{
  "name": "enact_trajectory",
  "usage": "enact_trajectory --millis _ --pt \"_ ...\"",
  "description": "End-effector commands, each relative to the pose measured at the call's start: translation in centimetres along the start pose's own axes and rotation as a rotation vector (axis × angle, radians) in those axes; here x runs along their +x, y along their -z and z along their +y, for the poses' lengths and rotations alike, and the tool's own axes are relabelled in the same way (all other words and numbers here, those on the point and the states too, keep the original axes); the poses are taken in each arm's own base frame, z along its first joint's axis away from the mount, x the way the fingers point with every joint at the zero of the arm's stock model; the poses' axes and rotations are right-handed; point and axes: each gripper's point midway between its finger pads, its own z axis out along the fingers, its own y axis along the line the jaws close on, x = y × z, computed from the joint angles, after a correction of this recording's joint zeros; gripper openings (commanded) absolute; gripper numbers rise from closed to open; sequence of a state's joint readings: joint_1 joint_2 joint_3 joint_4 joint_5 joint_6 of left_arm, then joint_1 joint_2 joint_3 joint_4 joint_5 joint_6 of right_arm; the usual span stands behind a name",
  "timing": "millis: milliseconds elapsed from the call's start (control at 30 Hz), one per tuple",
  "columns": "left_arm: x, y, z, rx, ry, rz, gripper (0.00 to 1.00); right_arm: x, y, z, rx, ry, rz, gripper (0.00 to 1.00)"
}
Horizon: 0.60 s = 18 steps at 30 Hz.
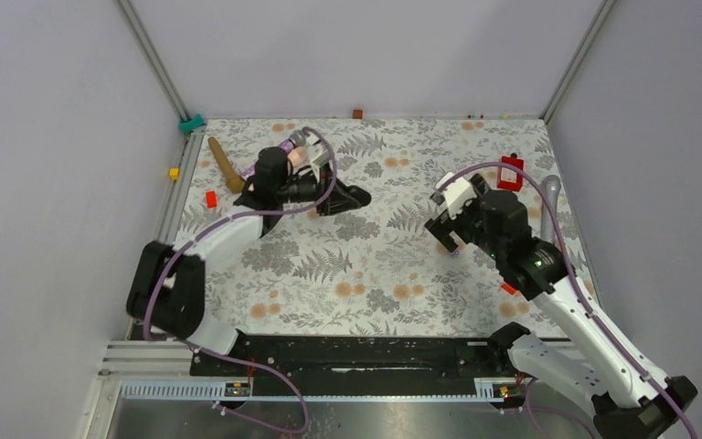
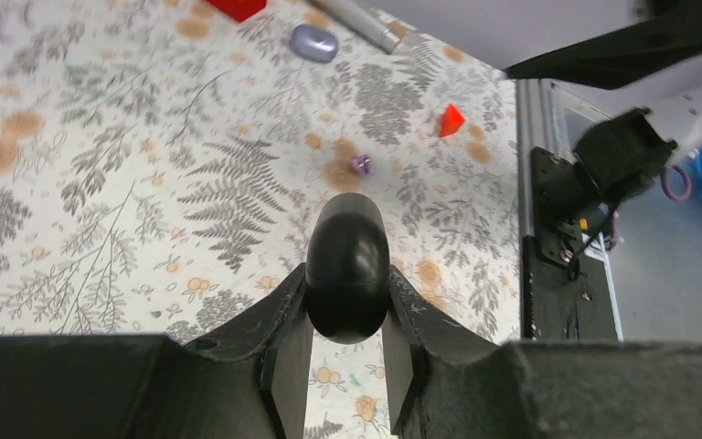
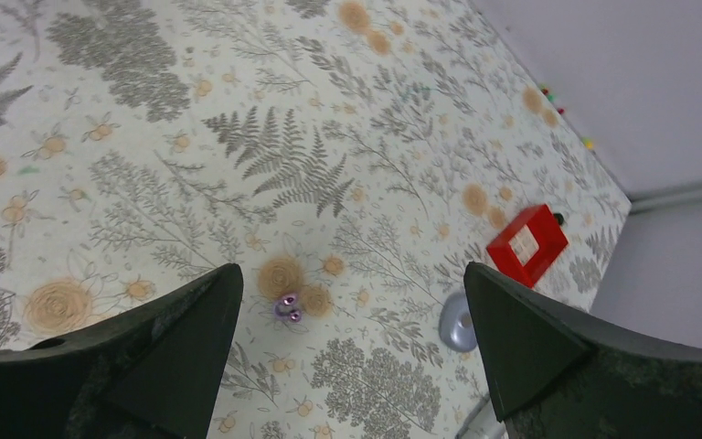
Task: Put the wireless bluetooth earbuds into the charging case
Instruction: Place the charging case at the center of the board.
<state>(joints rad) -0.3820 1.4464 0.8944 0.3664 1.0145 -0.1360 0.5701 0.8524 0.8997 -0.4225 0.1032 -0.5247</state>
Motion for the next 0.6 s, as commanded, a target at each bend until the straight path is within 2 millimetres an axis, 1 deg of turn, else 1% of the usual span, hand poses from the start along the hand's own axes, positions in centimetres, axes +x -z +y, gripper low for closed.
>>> enact_trajectory --millis 0,67,133,200,267,367,467,567 --pt "0.0 -1.9 5.1 -0.123 0.161 0.042 0.0 -1.2 1.1 -3.2 0.13 -0.114 -0.088 0.99" --pt "0.5 -2.9 7.6 -0.178 0.252 0.052 0.0 -1.0 1.4 -3.8 0.154 -0.142 -0.091 1.0" --pt "1.6 -3.3 9.9 -0.263 0.331 0.059 0.0 -0.7 1.4 -4.1 0.165 -0.159 -0.095 0.99" --pt "3.1 -3.2 12.1 -0.371 0.399 0.081 0.0 -0.5 1.3 -4.2 0.174 -0.168 -0.099 0.99" --pt "4.5 -2.8 13.8 -0.452 0.448 0.114 0.0 -0.2 1.2 -4.4 0.182 -0.175 -0.095 1.0" --pt "6.3 -1.1 16.1 -0.557 0.523 0.149 0.0 -0.1 1.2 -4.5 0.187 -0.186 -0.096 0.99" --pt "6.7 0.9 18.0 -0.587 0.618 0.127 0.0 -0.1 1.2 -4.5 0.186 -0.193 -0.104 1.0" --pt "7.8 3.0 19.4 -0.637 0.699 0.155 0.0 0.0 1.2 -4.5 0.188 -0.197 -0.103 0.99"
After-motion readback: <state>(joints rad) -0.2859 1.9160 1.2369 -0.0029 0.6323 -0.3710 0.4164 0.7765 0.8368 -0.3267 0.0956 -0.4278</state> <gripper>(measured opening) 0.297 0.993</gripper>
